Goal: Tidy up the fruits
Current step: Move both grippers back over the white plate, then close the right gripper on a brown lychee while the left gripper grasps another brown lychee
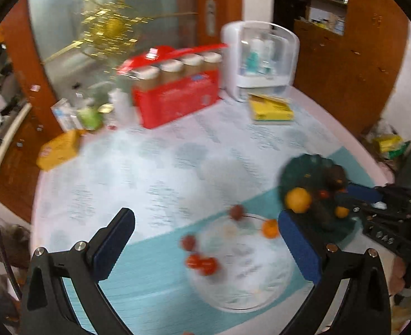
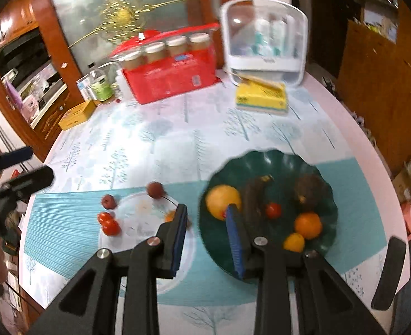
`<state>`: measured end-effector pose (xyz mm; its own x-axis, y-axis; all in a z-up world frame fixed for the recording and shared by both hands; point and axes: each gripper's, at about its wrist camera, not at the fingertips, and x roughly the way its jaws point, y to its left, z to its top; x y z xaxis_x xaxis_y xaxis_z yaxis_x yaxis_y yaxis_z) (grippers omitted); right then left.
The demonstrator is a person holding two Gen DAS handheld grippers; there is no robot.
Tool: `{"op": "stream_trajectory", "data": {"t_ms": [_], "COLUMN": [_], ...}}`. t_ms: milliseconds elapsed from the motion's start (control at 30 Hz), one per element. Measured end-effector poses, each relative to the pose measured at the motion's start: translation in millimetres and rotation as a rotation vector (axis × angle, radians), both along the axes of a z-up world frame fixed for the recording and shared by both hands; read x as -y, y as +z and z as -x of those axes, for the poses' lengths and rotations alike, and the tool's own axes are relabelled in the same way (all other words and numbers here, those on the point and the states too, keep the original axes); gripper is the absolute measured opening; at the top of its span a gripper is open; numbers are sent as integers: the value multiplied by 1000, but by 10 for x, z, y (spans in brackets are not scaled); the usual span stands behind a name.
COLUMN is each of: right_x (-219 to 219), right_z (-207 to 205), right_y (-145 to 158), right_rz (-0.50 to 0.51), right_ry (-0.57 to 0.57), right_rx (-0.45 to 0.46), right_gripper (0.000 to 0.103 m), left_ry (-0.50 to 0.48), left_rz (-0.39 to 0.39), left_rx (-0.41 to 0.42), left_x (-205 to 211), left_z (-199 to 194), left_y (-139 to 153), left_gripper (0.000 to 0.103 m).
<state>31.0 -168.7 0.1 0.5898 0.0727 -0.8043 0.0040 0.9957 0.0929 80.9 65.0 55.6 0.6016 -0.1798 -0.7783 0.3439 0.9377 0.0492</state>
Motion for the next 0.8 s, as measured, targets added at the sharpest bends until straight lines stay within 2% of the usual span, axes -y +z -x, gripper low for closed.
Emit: {"op": "stream_trajectory", "data": {"t_ms": [133,300,500,667,800], "right_x": [-256,-463,-630,-665,-650], "right_z": [-216,-584,-1012,-1268,-1373], "right_y": [135,156,-118,-581,-911], "right_rz": [12,4,-46,-86,-121], "right_ry": [35,72,90,77,65], "right_rx": [-3,-33,-118,-225,-294], "right_gripper": [29,29,29,29,29], "left_ry": [54,83,114,108,113], "left_rz": [-21,-1,-5,-21,-8], "left_rx": [26,-25,-162,-274,-347], "left_x": [-298,-511,-531,-421,-359], "left_z": [-134,-386,-680,-817,-871], "left_y": [81,-76,-724,-1358,-1714], "left_gripper": [102,102,102,99,96]}}
